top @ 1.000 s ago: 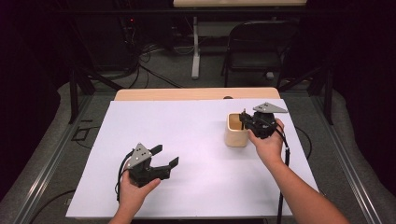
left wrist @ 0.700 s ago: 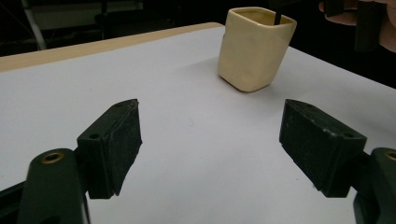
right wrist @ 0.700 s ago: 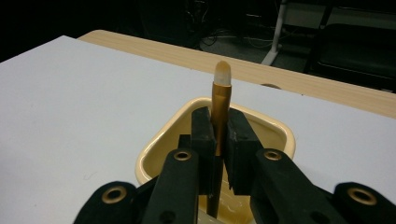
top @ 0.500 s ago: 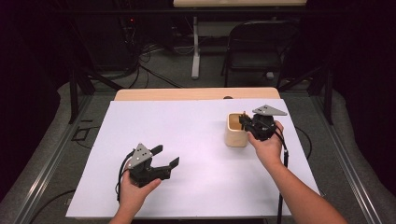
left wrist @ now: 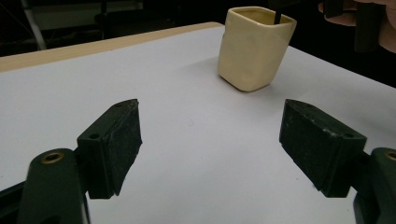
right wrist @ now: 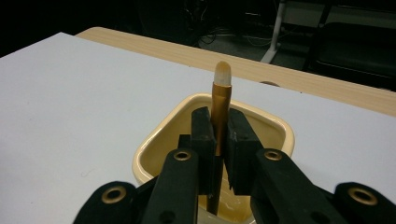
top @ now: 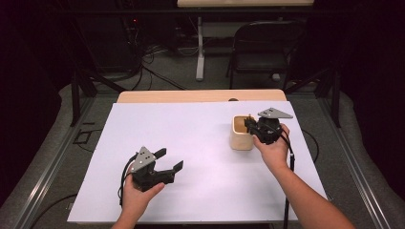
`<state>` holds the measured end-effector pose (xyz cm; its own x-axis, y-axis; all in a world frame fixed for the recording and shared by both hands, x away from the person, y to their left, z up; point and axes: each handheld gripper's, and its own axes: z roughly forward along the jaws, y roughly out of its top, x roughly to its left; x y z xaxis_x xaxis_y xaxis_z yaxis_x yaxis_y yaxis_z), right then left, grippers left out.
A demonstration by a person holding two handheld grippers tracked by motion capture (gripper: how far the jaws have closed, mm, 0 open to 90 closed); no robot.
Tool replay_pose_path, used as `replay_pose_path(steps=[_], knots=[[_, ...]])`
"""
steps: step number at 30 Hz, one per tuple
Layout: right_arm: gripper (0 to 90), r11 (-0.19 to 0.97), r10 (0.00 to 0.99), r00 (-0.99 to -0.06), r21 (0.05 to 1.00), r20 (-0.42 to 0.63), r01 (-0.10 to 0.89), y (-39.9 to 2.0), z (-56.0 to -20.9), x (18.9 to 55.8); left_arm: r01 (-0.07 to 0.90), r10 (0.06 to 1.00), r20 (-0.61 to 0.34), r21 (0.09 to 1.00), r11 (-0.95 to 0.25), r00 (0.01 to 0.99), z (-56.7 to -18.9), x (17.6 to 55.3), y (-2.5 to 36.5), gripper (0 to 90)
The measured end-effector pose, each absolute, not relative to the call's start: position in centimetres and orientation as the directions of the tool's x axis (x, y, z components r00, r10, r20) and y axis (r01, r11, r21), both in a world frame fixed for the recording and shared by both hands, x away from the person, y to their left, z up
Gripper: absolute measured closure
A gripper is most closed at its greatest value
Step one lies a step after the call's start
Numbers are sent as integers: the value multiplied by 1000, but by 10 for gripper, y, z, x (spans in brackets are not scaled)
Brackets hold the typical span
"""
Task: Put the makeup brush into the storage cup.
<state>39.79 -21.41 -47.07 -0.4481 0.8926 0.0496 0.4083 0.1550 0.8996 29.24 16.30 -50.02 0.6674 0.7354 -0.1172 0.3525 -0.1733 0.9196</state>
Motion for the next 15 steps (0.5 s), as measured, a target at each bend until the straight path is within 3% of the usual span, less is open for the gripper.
replay_pose_path(steps=[3,15], knots=[[795,147,895,-444,904,51,401,-214,-471,398,352,735,-117,920,-173,668,-500,292,163,207],[507,113,898,-435,919,67,377,-213,-469,397,349,736,-113,920,-176,668,-500,291,162,208]])
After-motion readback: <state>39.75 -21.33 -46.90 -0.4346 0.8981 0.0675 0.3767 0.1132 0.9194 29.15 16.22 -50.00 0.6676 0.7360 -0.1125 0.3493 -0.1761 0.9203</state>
